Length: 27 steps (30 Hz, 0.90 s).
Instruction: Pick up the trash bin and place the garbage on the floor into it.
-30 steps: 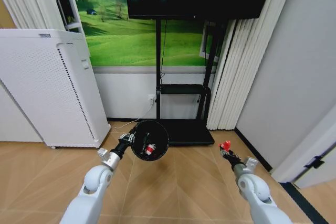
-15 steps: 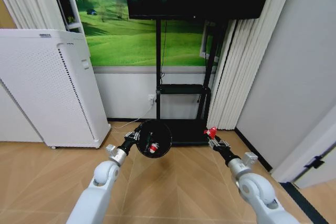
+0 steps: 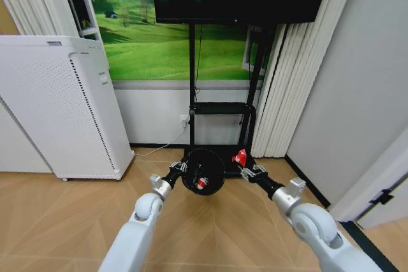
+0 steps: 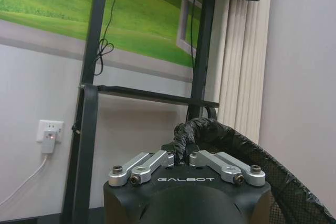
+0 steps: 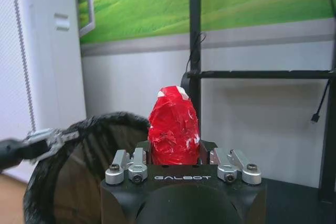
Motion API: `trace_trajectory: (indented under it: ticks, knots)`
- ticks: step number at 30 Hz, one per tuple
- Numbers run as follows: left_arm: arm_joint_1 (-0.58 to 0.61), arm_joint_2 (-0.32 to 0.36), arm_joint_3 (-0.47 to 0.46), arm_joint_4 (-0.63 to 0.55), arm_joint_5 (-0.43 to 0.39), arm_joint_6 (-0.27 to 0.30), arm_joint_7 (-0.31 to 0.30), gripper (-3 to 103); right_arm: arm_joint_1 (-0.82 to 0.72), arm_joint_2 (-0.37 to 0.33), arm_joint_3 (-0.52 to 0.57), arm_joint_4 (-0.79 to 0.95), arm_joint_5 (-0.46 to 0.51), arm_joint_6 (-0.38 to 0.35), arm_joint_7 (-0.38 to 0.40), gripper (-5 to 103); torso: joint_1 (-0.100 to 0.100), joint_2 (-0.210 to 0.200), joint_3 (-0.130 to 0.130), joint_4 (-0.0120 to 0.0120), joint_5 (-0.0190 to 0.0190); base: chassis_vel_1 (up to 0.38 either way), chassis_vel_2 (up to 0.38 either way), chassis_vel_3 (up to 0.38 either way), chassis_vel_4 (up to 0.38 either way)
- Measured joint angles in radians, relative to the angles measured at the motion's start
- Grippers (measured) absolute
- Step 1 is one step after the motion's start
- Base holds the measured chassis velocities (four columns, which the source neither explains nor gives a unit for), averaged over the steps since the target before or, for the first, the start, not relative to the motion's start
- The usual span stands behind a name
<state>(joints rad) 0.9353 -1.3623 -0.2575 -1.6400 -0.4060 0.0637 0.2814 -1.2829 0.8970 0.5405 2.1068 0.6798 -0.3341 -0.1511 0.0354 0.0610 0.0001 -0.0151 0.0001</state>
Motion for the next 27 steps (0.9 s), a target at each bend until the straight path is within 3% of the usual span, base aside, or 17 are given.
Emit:
trace_trajectory:
  ticks: [19, 21, 25, 27]
  knots:
    - [-0.045, -0.059, 0.045, 0.036, 0.022, 0.002, -0.003, 7, 0.024, -0.008, -0.129, -0.035, -0.220, -0.031, -0.031, 46, 0.000, 0.000, 0.000, 0.0000, 0.0000, 0.000, 0.000, 0.000, 0.000]
    - [-0.045, -0.070, 0.048, 0.040, 0.029, 0.002, -0.002, 7, 0.028, -0.009, -0.137, -0.036, -0.234, -0.041, -0.030, 51, 0.000, 0.000, 0.000, -0.0001, 0.0000, 0.000, 0.000, 0.000, 0.000]
    - [-0.036, -0.098, 0.058, 0.048, 0.057, 0.000, 0.001, 7, 0.032, -0.008, -0.145, -0.065, -0.251, -0.068, 0.038, 73, 0.000, 0.000, 0.000, 0.0000, 0.0000, 0.000, 0.000, 0.000, 0.000]
    - [-0.034, -0.098, 0.056, 0.048, 0.059, 0.000, 0.000, 7, 0.032, -0.009, -0.136, -0.079, -0.255, -0.067, 0.038, 73, 0.000, 0.000, 0.000, 0.0001, 0.0000, 0.000, 0.000, 0.000, 0.000]
